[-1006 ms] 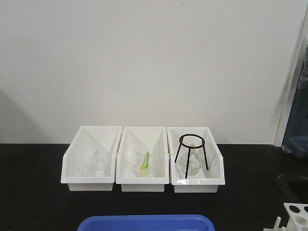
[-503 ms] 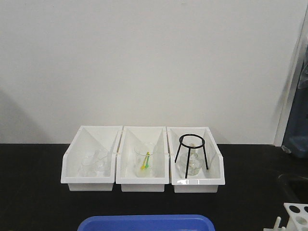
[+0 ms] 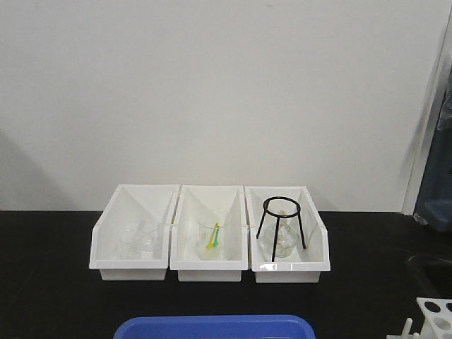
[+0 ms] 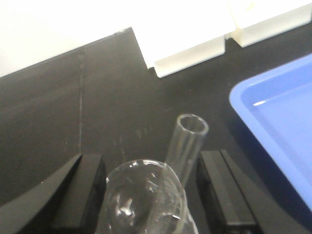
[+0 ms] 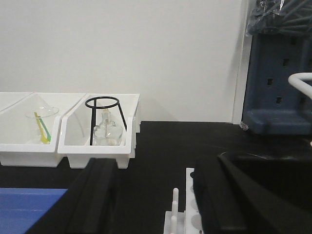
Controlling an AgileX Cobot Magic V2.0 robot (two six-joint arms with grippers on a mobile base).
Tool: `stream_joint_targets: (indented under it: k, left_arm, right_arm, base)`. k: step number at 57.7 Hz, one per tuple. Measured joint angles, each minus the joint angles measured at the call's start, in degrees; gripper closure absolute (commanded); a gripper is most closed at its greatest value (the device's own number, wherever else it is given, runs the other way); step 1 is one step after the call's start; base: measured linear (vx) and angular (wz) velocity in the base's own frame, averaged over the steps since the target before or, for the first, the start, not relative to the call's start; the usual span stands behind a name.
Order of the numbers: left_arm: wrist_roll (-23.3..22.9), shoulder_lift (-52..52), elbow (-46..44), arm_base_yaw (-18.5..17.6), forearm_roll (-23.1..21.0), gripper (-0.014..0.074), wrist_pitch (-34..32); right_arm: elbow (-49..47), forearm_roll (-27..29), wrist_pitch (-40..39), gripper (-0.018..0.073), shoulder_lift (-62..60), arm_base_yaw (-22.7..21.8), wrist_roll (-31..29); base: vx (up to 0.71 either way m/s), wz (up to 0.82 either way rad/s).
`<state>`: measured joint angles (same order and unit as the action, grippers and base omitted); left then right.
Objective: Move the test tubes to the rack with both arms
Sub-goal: 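Move the left gripper down around the test tube in the glass beaker, then close the left gripper on the test tube and lift it out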
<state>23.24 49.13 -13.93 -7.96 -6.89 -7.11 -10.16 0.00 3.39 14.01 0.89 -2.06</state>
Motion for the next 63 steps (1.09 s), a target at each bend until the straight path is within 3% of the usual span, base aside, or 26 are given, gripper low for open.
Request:
stream_joint_targets:
  k: [23,40,52,63]
  left_arm:
    - [-0.6,9.0,0.0,0.0,0.0,0.0066,-4.5]
    - [-0.7,9.2,0.0,-3.4,1.4,0.0066,-8.1]
    - [-0.7,10.4,0.0,-3.5,1.4,0.0066,-13.4]
    - [-1.2,17.5,0.0,-3.5,1.4,0.0066,-19.0]
  right_arm:
    - [0.0,0.0,0.2,0.0127,0.0,0.0,0.0]
    - [0.0,0.0,0.8,0.0127,0.0,0.0,0.0]
    - [0.0,0.0,0.8,0.0127,0.0,0.0,0.0]
    - [0.0,0.0,0.8,0.0127,0.0,0.0,0.0]
  base:
    - [0.0,0.0]
    - [0.0,0.0]
    - [0.0,0.0]
    - [0.0,0.0]
